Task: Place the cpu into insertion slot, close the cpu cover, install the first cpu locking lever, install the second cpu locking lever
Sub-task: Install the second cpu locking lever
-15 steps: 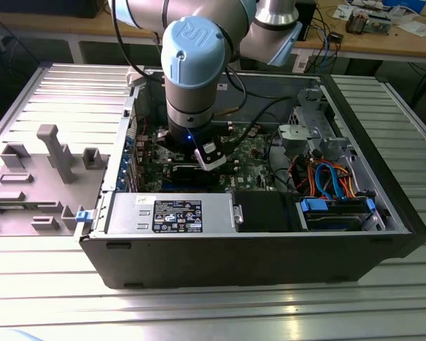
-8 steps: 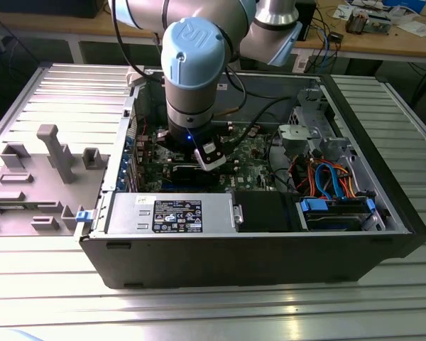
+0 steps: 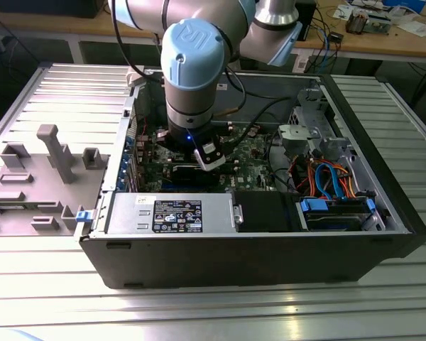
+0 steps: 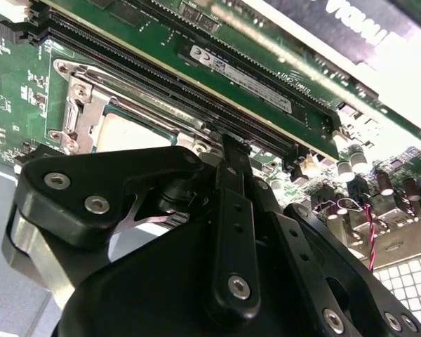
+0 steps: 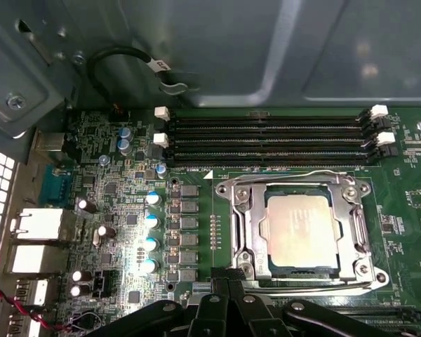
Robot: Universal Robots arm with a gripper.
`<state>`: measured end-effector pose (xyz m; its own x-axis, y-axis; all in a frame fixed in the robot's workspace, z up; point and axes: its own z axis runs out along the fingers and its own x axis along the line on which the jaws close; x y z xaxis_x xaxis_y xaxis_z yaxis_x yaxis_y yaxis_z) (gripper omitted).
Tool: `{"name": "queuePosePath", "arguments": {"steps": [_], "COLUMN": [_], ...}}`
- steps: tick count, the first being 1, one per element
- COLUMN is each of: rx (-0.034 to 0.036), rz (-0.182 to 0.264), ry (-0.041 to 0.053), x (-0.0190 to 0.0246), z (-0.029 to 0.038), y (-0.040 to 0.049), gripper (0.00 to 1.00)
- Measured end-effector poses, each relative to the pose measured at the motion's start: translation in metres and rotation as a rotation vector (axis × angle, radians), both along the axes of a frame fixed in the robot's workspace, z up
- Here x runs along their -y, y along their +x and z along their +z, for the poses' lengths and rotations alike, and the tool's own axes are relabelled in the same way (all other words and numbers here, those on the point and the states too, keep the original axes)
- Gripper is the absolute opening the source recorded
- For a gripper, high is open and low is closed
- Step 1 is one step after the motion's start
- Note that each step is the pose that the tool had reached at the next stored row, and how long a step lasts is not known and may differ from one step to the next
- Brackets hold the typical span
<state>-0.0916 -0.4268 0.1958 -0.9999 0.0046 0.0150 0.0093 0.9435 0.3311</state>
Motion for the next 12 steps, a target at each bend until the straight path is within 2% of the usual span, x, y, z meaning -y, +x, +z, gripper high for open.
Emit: {"name": "queuePosePath", "arguments": {"steps": [12], "rx": [0.0001], "rz": [0.0], "ry": [0.0036], "x": [-0.0022], "z": [-0.0022], "y": [-0.0014], "gripper": [0.11]}}
